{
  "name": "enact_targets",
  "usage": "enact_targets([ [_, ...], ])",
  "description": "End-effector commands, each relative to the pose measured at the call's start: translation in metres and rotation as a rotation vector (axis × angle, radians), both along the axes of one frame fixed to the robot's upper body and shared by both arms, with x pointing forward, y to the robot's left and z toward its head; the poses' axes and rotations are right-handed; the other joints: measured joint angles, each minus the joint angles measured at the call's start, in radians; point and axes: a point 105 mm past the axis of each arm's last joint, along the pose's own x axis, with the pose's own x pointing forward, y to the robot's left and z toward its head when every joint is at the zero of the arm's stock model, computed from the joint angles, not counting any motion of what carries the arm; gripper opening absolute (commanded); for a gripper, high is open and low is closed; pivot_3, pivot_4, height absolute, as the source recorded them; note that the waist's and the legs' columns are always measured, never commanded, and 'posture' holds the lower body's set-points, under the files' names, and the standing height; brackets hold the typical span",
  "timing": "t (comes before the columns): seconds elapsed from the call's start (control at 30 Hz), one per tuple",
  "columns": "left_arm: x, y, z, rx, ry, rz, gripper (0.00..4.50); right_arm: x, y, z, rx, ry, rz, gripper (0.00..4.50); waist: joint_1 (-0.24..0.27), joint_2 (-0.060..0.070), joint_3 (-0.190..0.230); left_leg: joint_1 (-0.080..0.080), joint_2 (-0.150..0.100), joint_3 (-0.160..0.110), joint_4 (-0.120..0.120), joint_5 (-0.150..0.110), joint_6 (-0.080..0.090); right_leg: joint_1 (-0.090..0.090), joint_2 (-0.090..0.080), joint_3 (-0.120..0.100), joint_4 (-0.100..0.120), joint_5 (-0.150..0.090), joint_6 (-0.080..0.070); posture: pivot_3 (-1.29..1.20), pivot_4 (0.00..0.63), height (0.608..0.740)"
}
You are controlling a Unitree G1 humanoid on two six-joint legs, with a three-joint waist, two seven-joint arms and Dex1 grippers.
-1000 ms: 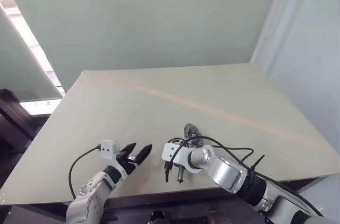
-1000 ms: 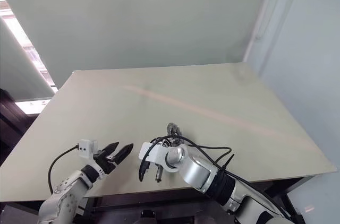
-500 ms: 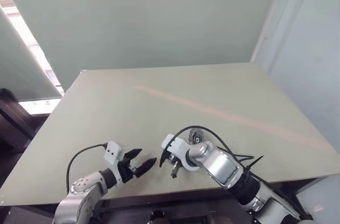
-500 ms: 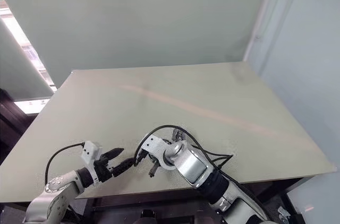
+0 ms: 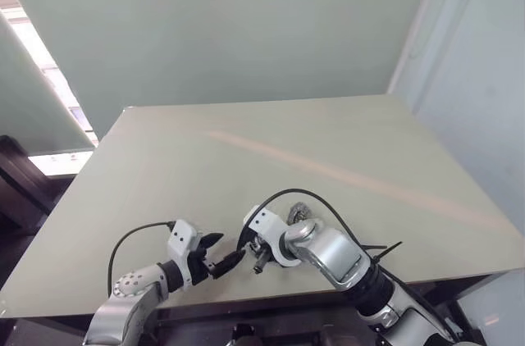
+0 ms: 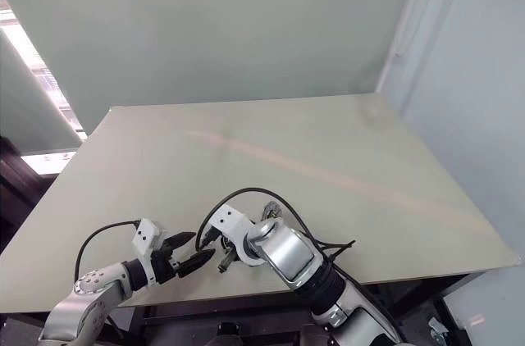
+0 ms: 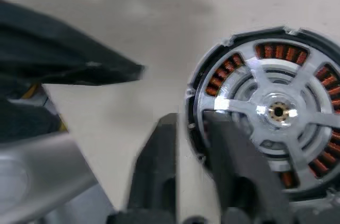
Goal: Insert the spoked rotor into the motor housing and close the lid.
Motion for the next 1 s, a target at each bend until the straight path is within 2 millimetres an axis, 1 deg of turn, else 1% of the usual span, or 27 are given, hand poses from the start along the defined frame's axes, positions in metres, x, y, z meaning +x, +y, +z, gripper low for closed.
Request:
enact_targets([
  [0.03,0.002,-0.002,0.009,0.0,-0.04,-0.014,4.5,0.0,0.01,0.022,0.068,-0.071,0.05,2.17,0.0,0.0,0.0,0.0,0.0,0.0,0.0,0.0,0.0,0.0,0.0,0.0,0.0,0.0,0.0,0.0,0.0,0.74],
  [0.07,0.002,-0.002,0.009,0.0,-0.04,-0.013,4.5,-0.001,0.009,0.024,0.065,-0.08,0.064,2.54,0.0,0.0,0.0,0.0,0.0,0.0,0.0,0.0,0.0,0.0,0.0,0.0,0.0,0.0,0.0,0.0,0.0,0.74],
  [0.1,0.002,-0.002,0.009,0.0,-0.039,-0.012,4.5,-0.001,0.009,0.025,0.068,-0.088,0.067,2.81,0.0,0.0,0.0,0.0,0.0,0.0,0.001,0.0,0.0,0.0,0.0,0.0,0.0,0.0,0.0,0.0,0.0,0.74],
  [0.13,0.002,-0.001,0.009,0.0,-0.038,-0.011,4.5,-0.001,0.009,0.027,0.067,-0.098,0.073,3.22,0.0,0.0,0.0,0.0,0.0,0.0,0.001,0.0,0.0,0.001,0.0,0.0,0.0,0.0,0.0,0.0,0.0,0.74],
  [0.17,0.002,-0.001,0.009,-0.005,-0.038,-0.005,4.5,0.001,0.009,0.03,0.073,-0.111,0.07,3.31,0.0,0.0,0.0,0.0,0.0,0.0,0.001,0.0,0.0,0.001,0.0,0.0,0.0,0.0,0.0,0.0,0.0,0.74],
  [0.2,0.002,0.0,0.01,-0.013,-0.039,0.005,4.5,0.004,0.009,0.033,0.078,-0.145,0.064,3.59,0.0,0.0,0.0,0.0,0.0,0.0,0.002,0.0,0.0,0.001,0.0,0.0,0.0,0.0,0.0,0.0,0.0,0.74],
  [0.23,0.002,0.001,0.01,-0.02,-0.04,0.013,4.5,0.006,0.008,0.036,0.08,-0.17,0.061,3.7,0.0,0.0,0.0,0.0,0.0,0.0,0.002,0.0,0.0,0.001,0.0,0.0,0.001,0.0,0.0,0.0,0.0,0.74],
  [0.3,0.002,0.005,0.011,-0.028,-0.037,0.032,4.5,0.011,0.007,0.045,0.092,-0.226,0.051,4.33,0.0,0.0,0.0,0.0,0.0,0.0,0.002,0.0,0.0,0.001,0.0,0.0,0.001,0.0,0.0,0.0,0.0,0.74],
  [0.33,0.002,0.007,0.011,-0.031,-0.035,0.041,4.5,0.015,0.004,0.053,0.097,-0.266,0.044,4.43,0.0,0.0,0.0,0.0,0.0,0.0,0.002,0.0,0.0,0.001,0.0,0.0,0.001,0.0,0.0,0.0,0.0,0.74],
  [0.4,0.002,0.009,0.012,-0.061,-0.042,0.072,4.5,0.025,-0.003,0.086,0.15,-0.386,0.016,4.43,0.0,0.0,0.0,0.0,0.0,0.0,0.002,0.0,0.0,0.001,0.0,0.0,0.001,0.0,0.0,0.0,0.0,0.74],
  [0.47,0.002,0.01,0.013,-0.081,-0.048,0.088,4.5,0.03,-0.008,0.105,0.181,-0.446,-0.004,4.43,0.0,0.0,0.0,-0.001,0.0,0.0,0.002,0.0,0.0,0.0,0.0,0.0,0.001,0.0,0.0,0.0,0.0,0.74],
  [0.53,0.003,0.009,0.015,-0.098,-0.052,0.099,4.5,0.046,-0.023,0.128,0.216,-0.535,-0.094,4.43,0.001,0.0,0.0,-0.001,0.0,-0.001,0.002,0.0,0.0,0.001,0.0,-0.001,0.001,0.0,0.0,0.0,0.0,0.74],
  [0.57,0.004,0.008,0.015,-0.104,-0.057,0.104,4.31,0.056,-0.035,0.14,0.223,-0.584,-0.154,4.48,0.001,0.0,0.0,-0.001,0.0,-0.001,0.002,0.0,0.0,0.001,0.0,-0.001,0.001,0.0,0.0,0.0,0.0,0.74],
  [0.63,0.005,0.007,0.016,-0.11,-0.066,0.112,3.93,0.068,-0.051,0.152,0.224,-0.638,-0.228,4.5,0.001,0.0,0.0,-0.001,-0.001,-0.001,0.003,0.0,0.0,0.001,-0.001,-0.001,0.0,0.0,0.0,0.0,0.0,0.74],
  [0.67,0.005,0.007,0.016,-0.112,-0.064,0.113,3.54,0.076,-0.064,0.155,0.214,-0.658,-0.279,4.5,0.001,0.0,0.0,-0.001,-0.001,-0.001,0.003,0.0,0.0,0.001,-0.001,-0.001,0.0,0.0,0.0,0.0,0.0,0.74],
  [0.73,0.006,0.006,0.016,-0.112,-0.066,0.114,2.85,0.092,-0.098,0.151,0.137,-0.695,-0.367,4.5,0.001,0.0,0.0,-0.001,-0.002,-0.001,0.003,0.0,0.0,0.002,-0.001,-0.001,0.0,0.0,0.0,0.0,0.0,0.74],
  [0.77,0.007,0.006,0.017,-0.112,-0.068,0.113,2.48,0.098,-0.115,0.145,0.073,-0.704,-0.398,4.5,0.001,0.0,0.0,-0.001,-0.002,-0.001,0.004,0.0,0.0,0.001,-0.002,-0.001,0.0,0.0,0.0,0.0,0.0,0.74],
  [0.83,0.008,0.005,0.017,-0.112,-0.071,0.112,1.73,0.102,-0.139,0.13,-0.034,-0.702,-0.414,4.5,0.001,0.0,0.0,-0.002,-0.003,0.0,0.004,0.0,0.0,0.001,-0.002,-0.001,0.0,0.0,0.0,0.0,0.0,0.74],
  [0.87,0.008,0.004,0.018,-0.112,-0.073,0.11,1.35,0.102,-0.149,0.119,-0.099,-0.686,-0.404,4.5,0.001,0.0,-0.001,-0.002,-0.003,0.0,0.004,0.0,0.0,0.001,-0.002,-0.001,0.0,0.0,0.0,0.0,0.0,0.74],
  [0.93,0.009,0.003,0.019,-0.11,-0.079,0.106,0.65,0.099,-0.163,0.098,-0.212,-0.66,-0.358,4.5,0.001,0.0,0.0,-0.003,-0.002,0.0,0.004,0.0,0.001,0.001,-0.002,0.0,0.0,0.0,0.0,0.0,0.0,0.74],
  [0.97,0.01,0.002,0.02,-0.109,-0.083,0.104,0.27,0.096,-0.167,0.086,-0.244,-0.632,-0.334,4.5,0.0,0.0,0.0,-0.003,-0.002,0.0,0.003,0.0,0.001,0.001,-0.002,0.0,0.0,0.0,0.0,0.0,0.0,0.74],
  [1.0,0.01,0.002,0.02,-0.109,-0.085,0.102,0.02,0.092,-0.168,0.075,-0.261,-0.598,-0.309,4.5,0.0,0.0,0.0,-0.003,-0.001,0.002,0.003,0.0,0.001,0.0,-0.001,0.001,0.0,0.001,-0.001,0.0,0.0,0.74],
])
